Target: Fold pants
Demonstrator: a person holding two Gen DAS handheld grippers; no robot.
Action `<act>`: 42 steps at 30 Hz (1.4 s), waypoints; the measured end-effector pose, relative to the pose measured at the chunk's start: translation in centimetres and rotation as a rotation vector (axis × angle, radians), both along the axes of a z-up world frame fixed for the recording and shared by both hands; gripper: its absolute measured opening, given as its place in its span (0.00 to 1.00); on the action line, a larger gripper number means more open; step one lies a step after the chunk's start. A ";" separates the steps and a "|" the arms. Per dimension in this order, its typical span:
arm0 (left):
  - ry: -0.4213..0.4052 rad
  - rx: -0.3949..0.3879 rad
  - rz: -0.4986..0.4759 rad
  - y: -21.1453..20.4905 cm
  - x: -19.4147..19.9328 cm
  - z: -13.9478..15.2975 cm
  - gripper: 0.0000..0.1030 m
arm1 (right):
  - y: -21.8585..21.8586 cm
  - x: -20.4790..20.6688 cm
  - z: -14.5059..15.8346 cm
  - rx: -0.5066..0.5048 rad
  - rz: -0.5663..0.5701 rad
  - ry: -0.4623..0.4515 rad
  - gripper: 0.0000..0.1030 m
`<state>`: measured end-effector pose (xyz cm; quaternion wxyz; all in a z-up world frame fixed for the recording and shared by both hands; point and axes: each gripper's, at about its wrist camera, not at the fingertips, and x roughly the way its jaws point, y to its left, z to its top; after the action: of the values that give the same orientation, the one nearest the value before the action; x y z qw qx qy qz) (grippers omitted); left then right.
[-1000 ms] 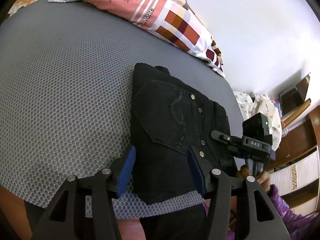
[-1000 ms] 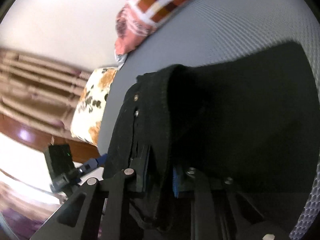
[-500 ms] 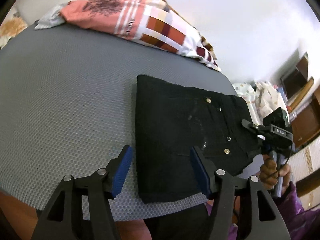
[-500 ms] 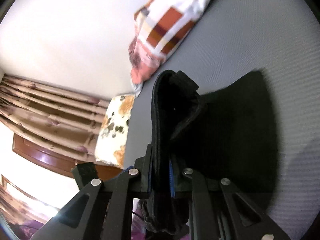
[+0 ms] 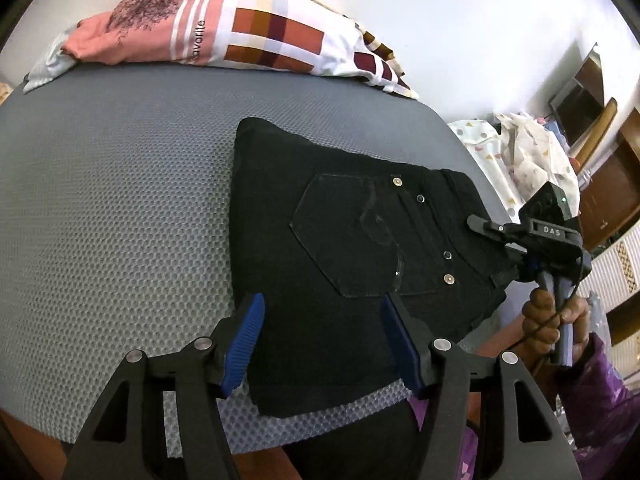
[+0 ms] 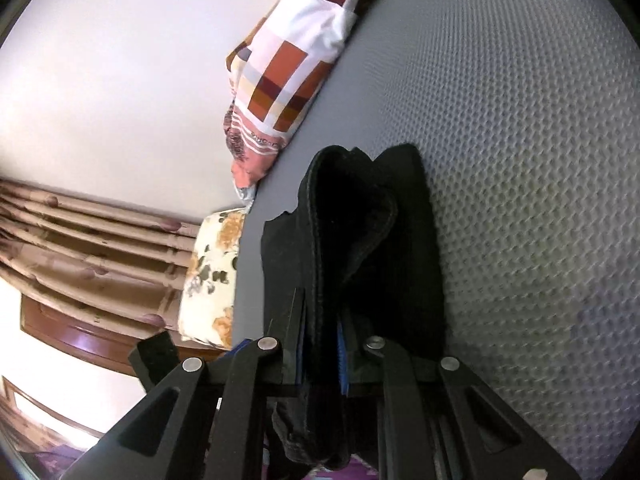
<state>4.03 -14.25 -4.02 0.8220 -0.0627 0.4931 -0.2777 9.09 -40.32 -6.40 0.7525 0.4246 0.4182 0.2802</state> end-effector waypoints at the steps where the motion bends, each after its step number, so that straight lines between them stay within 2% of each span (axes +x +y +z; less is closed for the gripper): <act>1: 0.006 0.005 -0.002 -0.2 0.2 -0.3 0.61 | -0.4 0.0 -0.3 -0.002 -0.006 0.004 0.12; 4: 0.030 0.012 0.000 -0.4 0.6 -1.5 0.61 | -1.4 -0.1 -2.1 0.026 -0.018 0.032 0.12; 6: 0.030 0.014 0.000 -0.3 0.7 -1.7 0.61 | -2.1 -0.7 -2.8 0.062 -0.049 0.041 0.22; 10: 0.025 0.009 0.001 0.0 0.7 -1.4 0.61 | -4.5 -3.0 -2.0 0.141 -0.162 0.013 0.23; 11: 0.022 0.004 0.004 0.1 0.7 -1.2 0.61 | -5.2 -4.2 -1.6 0.202 -0.180 0.007 0.23; 14: 0.021 -0.026 0.018 0.7 0.6 -0.8 0.61 | -4.7 -7.1 -0.5 0.357 -0.125 -0.025 0.24; 15: 0.023 -0.037 0.023 0.9 0.6 -0.8 0.61 | -3.9 -7.6 -0.3 0.361 -0.091 -0.019 0.28; 17: 0.034 -0.055 0.031 1.2 0.6 -0.9 0.61 | -1.9 -8.8 0.1 0.301 -0.042 -0.001 0.34; 20: 0.052 -0.061 0.032 1.3 0.5 -1.1 0.61 | 0.9 -9.2 -0.1 0.150 0.006 0.004 0.34; 21: 0.054 -0.058 0.029 1.3 0.4 -1.1 0.61 | 1.3 -9.1 -0.3 0.099 -0.019 0.004 0.34; 23: 0.043 -0.051 0.023 1.6 0.0 -0.9 0.61 | 1.3 -8.9 -0.4 0.084 -0.044 -0.018 0.33; 25: 0.030 -0.049 0.025 1.9 -0.3 -0.7 0.61 | 1.6 -8.6 -0.3 0.003 -0.050 -0.009 0.29; 28: 0.036 -0.071 0.044 2.6 -0.3 -0.7 0.61 | 1.6 -8.9 -0.4 -0.051 -0.083 -0.004 0.26; 31: 0.061 -0.100 0.059 3.0 -0.1 -1.0 0.61 | 1.6 -8.9 -0.5 -0.045 -0.133 0.013 0.26; 35: 0.066 -0.100 0.055 3.0 -0.4 -1.0 0.61 | 1.5 -7.2 -0.8 0.087 -0.216 0.065 0.43; 37: 0.062 -0.099 0.053 2.9 -0.5 -1.0 0.61 | 1.5 -7.0 -0.8 0.136 -0.243 0.062 0.46; 38: 0.063 -0.099 0.054 2.9 -0.6 -1.0 0.61 | 1.8 -6.7 -0.6 0.102 -0.242 0.057 0.39; 39: 0.063 -0.098 0.054 2.9 -0.6 -1.0 0.61 | 2.1 -6.4 -0.3 0.059 -0.237 0.056 0.17; 40: 0.063 -0.097 0.053 2.9 -0.6 -0.9 0.61 | 2.4 -6.2 -0.2 0.014 -0.227 0.065 0.17; 42: 0.053 -0.089 0.049 2.9 -0.8 -0.7 0.61 | 2.4 -6.1 0.1 0.033 -0.211 0.060 0.16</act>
<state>3.22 -11.32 -4.68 0.8117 -0.1185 0.5003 -0.2773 3.03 -37.89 -6.34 0.7578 0.4868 0.3891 0.1935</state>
